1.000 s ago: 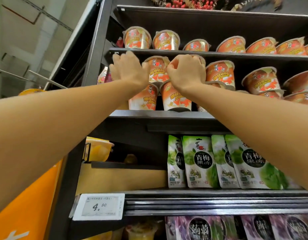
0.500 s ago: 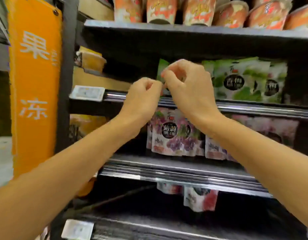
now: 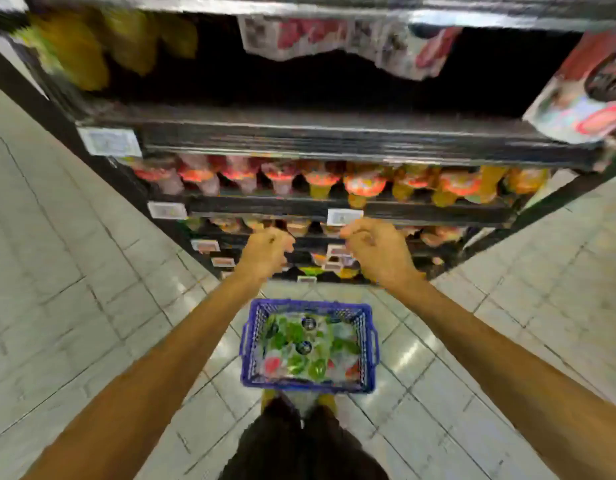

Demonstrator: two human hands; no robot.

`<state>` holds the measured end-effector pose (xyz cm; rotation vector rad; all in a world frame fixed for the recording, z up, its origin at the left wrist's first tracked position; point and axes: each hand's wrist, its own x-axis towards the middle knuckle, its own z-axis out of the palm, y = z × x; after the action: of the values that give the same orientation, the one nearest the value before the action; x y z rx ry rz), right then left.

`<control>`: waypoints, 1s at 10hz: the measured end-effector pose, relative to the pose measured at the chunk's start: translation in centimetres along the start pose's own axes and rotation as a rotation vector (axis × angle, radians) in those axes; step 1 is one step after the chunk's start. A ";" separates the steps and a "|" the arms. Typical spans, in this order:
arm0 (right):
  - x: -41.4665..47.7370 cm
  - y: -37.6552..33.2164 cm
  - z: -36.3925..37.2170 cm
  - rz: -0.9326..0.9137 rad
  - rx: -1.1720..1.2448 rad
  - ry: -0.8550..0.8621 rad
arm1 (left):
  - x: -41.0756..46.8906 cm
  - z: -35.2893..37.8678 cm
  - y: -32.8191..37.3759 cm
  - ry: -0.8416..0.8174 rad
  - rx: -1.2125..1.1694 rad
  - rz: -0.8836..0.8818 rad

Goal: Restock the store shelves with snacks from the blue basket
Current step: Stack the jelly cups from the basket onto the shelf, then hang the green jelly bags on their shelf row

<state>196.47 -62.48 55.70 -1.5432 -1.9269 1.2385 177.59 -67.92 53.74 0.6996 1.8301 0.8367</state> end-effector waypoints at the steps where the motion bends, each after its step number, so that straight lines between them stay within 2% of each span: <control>1: -1.1 9.2 6.0 0.262 0.078 -0.081 | 2.1 3.3 -10.4 -0.057 -0.005 -0.166; 2: -2.3 17.5 12.0 0.423 0.035 -0.175 | 3.7 5.8 -20.1 0.000 -0.084 -0.401; 3: -2.8 25.6 18.3 0.564 0.038 -0.206 | 5.7 7.7 -28.3 0.017 -0.186 -0.529; 4: -2.7 32.6 24.5 0.727 0.074 -0.193 | 7.9 9.5 -37.4 -0.013 -0.097 -0.560; 6: -1.0 44.2 33.9 0.958 0.072 -0.146 | 15.0 13.9 -48.7 -0.005 0.137 -0.587; 7: 0.2 48.3 37.3 1.025 0.017 -0.067 | 18.7 16.1 -52.9 -0.161 0.345 -0.494; 8: 0.5 51.6 39.5 1.055 -0.014 -0.003 | 21.3 18.4 -55.6 -0.247 0.349 -0.413; 9: 0.2 53.9 40.9 1.048 -0.025 -0.041 | 23.0 20.5 -57.2 -0.279 0.614 -0.318; 10: -0.1 55.1 41.7 1.003 0.019 -0.023 | 23.6 21.8 -58.3 -0.305 0.865 -0.298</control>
<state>197.84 -78.49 -11.45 -2.6073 -1.0857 1.5866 183.32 -79.55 -11.53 0.9775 1.9100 -0.2930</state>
